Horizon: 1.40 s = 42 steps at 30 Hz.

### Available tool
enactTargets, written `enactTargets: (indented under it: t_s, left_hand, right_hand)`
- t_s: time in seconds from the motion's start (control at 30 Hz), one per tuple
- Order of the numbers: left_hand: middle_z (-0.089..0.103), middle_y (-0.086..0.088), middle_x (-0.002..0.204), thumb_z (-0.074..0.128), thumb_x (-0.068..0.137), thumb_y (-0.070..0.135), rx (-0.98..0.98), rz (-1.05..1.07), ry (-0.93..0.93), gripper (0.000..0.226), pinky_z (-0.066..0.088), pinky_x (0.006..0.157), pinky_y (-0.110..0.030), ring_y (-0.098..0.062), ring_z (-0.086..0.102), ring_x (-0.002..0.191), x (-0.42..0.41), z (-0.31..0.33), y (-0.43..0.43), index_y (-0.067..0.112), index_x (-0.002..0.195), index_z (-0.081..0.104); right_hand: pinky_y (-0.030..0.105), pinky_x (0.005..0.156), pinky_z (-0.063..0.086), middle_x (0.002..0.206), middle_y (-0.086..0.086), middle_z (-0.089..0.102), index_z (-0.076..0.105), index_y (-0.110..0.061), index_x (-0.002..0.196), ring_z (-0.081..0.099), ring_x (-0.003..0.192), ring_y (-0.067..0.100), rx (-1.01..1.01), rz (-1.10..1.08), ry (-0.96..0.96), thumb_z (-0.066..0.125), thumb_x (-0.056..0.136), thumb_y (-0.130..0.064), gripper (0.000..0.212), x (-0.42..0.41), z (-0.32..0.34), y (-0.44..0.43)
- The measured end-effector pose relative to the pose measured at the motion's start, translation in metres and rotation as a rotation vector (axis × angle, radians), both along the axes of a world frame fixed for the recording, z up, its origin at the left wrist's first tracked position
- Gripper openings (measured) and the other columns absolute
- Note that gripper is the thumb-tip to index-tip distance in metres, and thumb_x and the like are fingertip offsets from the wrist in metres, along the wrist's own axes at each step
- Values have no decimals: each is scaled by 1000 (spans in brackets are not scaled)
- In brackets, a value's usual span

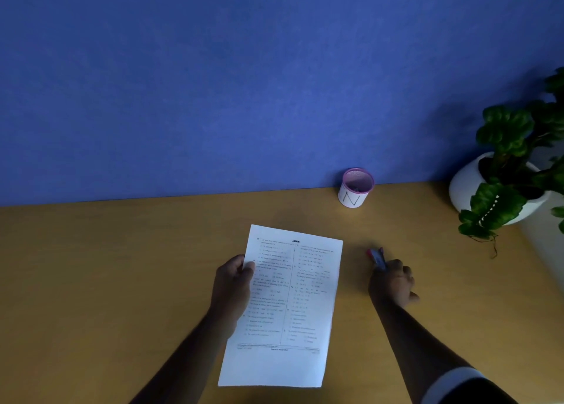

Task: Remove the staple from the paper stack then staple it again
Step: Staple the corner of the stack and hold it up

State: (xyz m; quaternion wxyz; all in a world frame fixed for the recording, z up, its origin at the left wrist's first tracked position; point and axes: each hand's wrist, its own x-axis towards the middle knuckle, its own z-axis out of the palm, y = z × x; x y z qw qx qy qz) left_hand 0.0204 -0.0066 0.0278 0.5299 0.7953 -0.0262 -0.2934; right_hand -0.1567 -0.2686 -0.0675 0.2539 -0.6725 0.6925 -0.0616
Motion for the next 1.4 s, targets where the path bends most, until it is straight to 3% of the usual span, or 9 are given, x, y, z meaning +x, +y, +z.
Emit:
enactTargets:
  t_s: [0.3, 0.37, 0.47, 0.57, 0.7, 0.87, 1.17, 1.3, 1.4]
  left_hand:
    - [86, -16, 102, 60, 109, 15, -57, 46, 43, 25, 52, 75, -37, -25, 74, 84, 2, 0, -2, 14, 97, 81]
    - [88, -13, 102, 61, 110, 14, -87, 63, 59, 25, 55, 78, -38, -27, 77, 88, 3, 2, -4, 15, 98, 82]
    - [88, -13, 105, 60, 110, 12, -127, 76, 79, 25, 57, 82, -40, -33, 81, 96, 7, 4, -9, 15, 98, 83]
    - [87, -16, 109, 60, 111, 13, -154, 85, 91, 24, 57, 83, -41, -39, 82, 104, 12, 6, -15, 12, 103, 82]
    - [86, -17, 113, 60, 111, 14, -172, 109, 87, 23, 58, 85, -41, -43, 80, 112, 24, 8, -24, 10, 105, 81]
    - [84, -18, 113, 60, 111, 15, -164, 144, 74, 23, 54, 84, -39, -30, 75, 96, 42, 8, -34, 10, 101, 80]
    - [84, -16, 110, 63, 111, 26, -132, 89, 105, 22, 56, 83, -42, -31, 76, 96, 62, -11, -35, 15, 99, 79]
    - [86, -22, 107, 63, 105, 11, -36, 30, 138, 20, 60, 78, -45, -42, 81, 94, 65, -27, -25, 11, 95, 80]
    - [86, -23, 103, 63, 99, -2, 25, 34, 153, 19, 71, 88, -56, -44, 84, 100, 63, -37, -19, 6, 97, 80]
  right_hand:
    - [59, 105, 39, 136, 21, 53, 54, -7, 136, 50, 126, 41, 14, -10, -18, 68, 98, -37, 51, -9, 5, 6]
    - [59, 105, 40, 138, 22, 54, 55, -7, 138, 51, 127, 43, -87, -8, -151, 66, 100, -38, 50, -5, 17, 17]
    - [44, 98, 46, 124, 18, 69, 69, -4, 121, 61, 124, 44, -132, 155, -491, 55, 106, -36, 38, 3, 33, 35]
    - [46, 75, 55, 95, 10, 76, 71, -8, 97, 74, 97, 39, 208, 221, -846, 47, 101, -59, 56, 11, 55, 59]
    - [31, 67, 48, 77, 2, 63, 63, -19, 77, 66, 74, 16, 438, 325, -967, 50, 108, -49, 45, 14, 76, 82]
    - [26, 66, 56, 88, -3, 80, 74, -12, 97, 74, 80, 15, 422, 229, -908, 65, 104, -14, 11, 18, 78, 96]
    - [33, 70, 61, 97, 1, 80, 73, -17, 100, 78, 89, 22, 307, 190, -819, 65, 103, -12, 9, 40, 77, 80]
    - [32, 68, 62, 97, 1, 79, 72, -16, 103, 77, 89, 21, 283, 198, -776, 64, 104, -14, 8, 50, 74, 69]
    - [28, 64, 58, 97, 1, 78, 69, -18, 101, 76, 88, 19, 267, 211, -742, 63, 105, -13, 9, 56, 70, 65]
